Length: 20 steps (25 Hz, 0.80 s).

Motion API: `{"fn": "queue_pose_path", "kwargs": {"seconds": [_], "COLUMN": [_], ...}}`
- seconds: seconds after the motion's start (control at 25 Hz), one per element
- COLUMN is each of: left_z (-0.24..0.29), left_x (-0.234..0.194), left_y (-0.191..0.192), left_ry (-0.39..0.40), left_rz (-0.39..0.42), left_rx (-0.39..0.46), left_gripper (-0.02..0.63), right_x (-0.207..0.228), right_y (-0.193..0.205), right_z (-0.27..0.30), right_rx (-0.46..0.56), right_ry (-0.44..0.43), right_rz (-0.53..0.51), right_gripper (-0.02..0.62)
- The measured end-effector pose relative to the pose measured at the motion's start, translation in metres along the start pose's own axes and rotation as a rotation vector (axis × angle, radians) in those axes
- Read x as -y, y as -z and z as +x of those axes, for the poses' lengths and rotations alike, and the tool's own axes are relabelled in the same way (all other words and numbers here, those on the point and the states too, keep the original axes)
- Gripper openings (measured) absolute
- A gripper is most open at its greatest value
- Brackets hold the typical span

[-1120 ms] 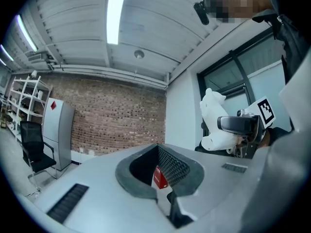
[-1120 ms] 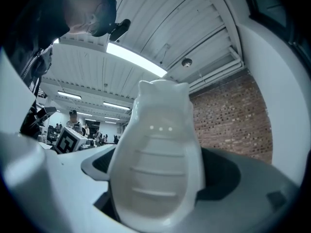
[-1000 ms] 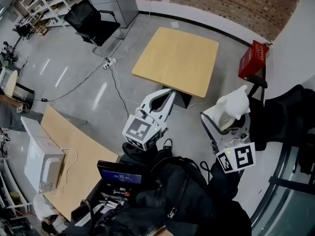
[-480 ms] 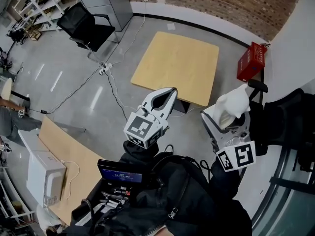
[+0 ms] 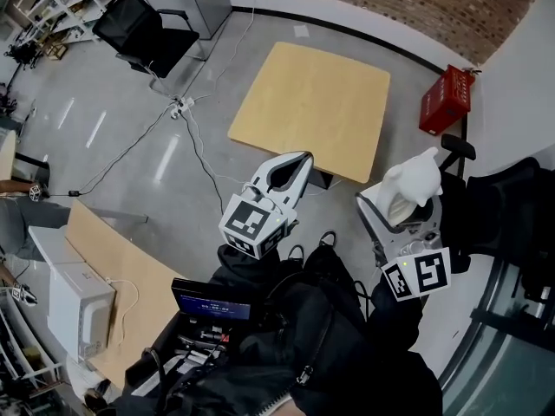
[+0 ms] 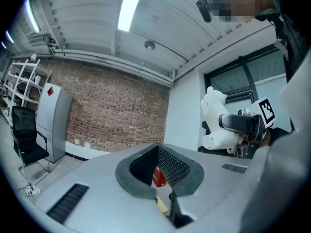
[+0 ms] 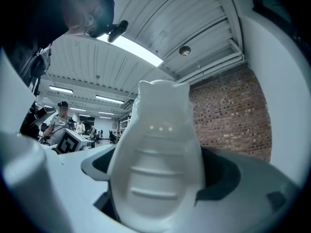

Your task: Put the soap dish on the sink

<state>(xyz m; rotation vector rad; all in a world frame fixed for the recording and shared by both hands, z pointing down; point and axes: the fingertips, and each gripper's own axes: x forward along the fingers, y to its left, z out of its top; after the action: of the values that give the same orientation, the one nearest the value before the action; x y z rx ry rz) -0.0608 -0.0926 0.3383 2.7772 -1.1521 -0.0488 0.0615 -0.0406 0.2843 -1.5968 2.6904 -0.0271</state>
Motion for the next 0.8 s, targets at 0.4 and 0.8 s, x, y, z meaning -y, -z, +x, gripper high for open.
{"fn": "queue_pose_path", "kwargs": {"seconds": [0.4,0.8], "left_z": [0.043,0.113], "left_x": [-0.023,-0.029], "left_y": [-0.010,-0.003], "left_ry": [-0.058,-0.079], "left_rz": [0.031,0.046], "left_rx": [0.004,-0.038], "left_gripper": [0.000,0.000], "right_x": [0.037,0.105], "right_y": [0.000,0.025], "right_z": [0.043,0.073], "right_rx": [0.015,-0.024], "right_ry": [-0.069,-0.092], "right_rz": [-0.001,0.025], "right_gripper": [0.502,0.502]}}
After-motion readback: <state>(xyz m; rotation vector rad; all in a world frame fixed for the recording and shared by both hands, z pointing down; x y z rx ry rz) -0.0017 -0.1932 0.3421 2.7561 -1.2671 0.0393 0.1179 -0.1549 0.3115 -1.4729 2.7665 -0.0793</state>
